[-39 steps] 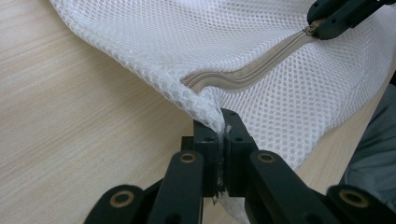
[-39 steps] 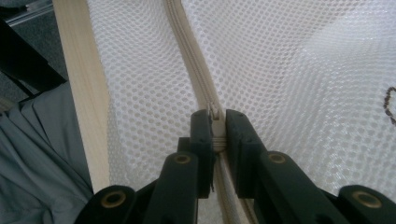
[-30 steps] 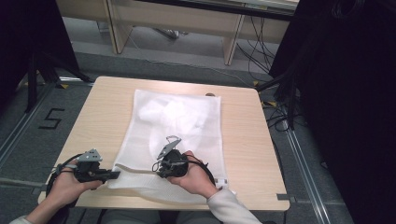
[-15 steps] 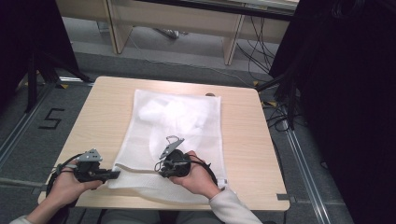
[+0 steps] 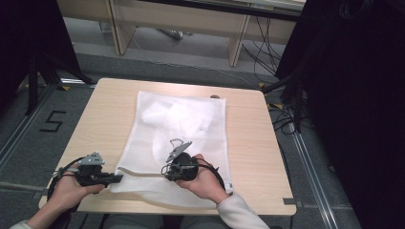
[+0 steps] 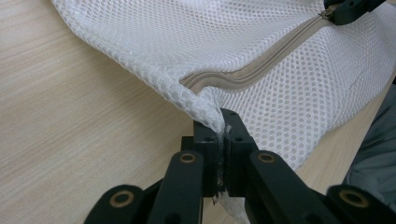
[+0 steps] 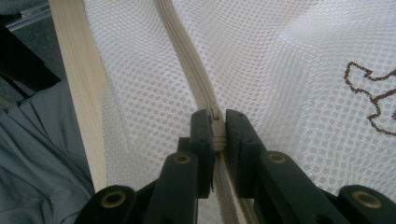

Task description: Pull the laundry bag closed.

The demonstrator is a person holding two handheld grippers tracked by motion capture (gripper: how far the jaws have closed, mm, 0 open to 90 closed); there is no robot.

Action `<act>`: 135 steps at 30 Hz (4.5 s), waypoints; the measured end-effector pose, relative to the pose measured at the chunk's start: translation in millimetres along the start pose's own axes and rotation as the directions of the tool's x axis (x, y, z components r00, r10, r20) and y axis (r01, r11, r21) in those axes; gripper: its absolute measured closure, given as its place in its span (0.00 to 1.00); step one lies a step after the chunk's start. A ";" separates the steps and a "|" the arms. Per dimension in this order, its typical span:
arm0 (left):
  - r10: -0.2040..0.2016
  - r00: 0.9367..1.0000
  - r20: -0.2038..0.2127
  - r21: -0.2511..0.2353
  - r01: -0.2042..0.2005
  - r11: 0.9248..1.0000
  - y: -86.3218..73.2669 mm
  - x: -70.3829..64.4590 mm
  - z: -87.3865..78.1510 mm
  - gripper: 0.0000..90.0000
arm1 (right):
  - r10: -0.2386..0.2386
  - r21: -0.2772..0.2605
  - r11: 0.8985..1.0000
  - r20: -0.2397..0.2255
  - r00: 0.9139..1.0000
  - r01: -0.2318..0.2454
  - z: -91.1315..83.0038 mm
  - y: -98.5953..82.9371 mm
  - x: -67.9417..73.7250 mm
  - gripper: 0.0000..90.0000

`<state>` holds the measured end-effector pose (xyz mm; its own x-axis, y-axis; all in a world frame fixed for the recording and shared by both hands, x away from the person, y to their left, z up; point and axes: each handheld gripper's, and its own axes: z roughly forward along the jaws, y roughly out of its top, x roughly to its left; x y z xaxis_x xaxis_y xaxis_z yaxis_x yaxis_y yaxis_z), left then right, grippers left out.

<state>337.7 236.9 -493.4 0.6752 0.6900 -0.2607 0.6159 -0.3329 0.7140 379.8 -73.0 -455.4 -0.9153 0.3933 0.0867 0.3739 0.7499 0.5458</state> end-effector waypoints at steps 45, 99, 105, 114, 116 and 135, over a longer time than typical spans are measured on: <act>-0.012 1.000 -0.014 -0.004 0.012 1.000 0.0 -0.1 -0.3 0.95 | 0.019 -0.005 1.000 0.011 1.000 -0.019 -13.8 -11.8 -8.0 0.91; -0.008 1.000 -0.020 -0.021 0.008 1.000 -0.8 -0.1 0.4 0.95 | 0.080 -0.008 0.997 0.027 0.996 -0.080 -28.8 -28.8 -12.3 0.91; -0.007 1.000 -0.014 -0.007 0.006 1.000 -0.2 0.5 -0.6 0.95 | 0.074 -0.014 0.997 0.030 0.997 -0.073 -30.5 -30.2 -13.8 0.91; -0.011 1.000 -0.022 -0.024 0.011 1.000 -0.7 -0.3 0.1 0.95 | 0.057 -0.024 0.998 0.036 0.998 -0.056 -32.5 -34.4 -16.5 0.91; -0.011 1.000 -0.022 -0.024 0.011 1.000 -0.7 -0.3 0.2 0.95 | 0.075 -0.016 0.997 0.036 0.997 -0.074 -34.0 -35.0 -16.0 0.91; -0.006 1.000 -0.021 -0.004 0.006 1.000 -0.4 0.4 -1.0 0.95 | 0.084 -0.020 0.996 0.043 0.996 -0.083 -38.7 -40.8 -18.2 0.91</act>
<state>337.4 238.0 -493.1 0.6627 0.7056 -0.2510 0.6182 -0.3262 0.7152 375.4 -131.4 -447.0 -0.8735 0.4772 0.0964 0.4456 0.7039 0.5531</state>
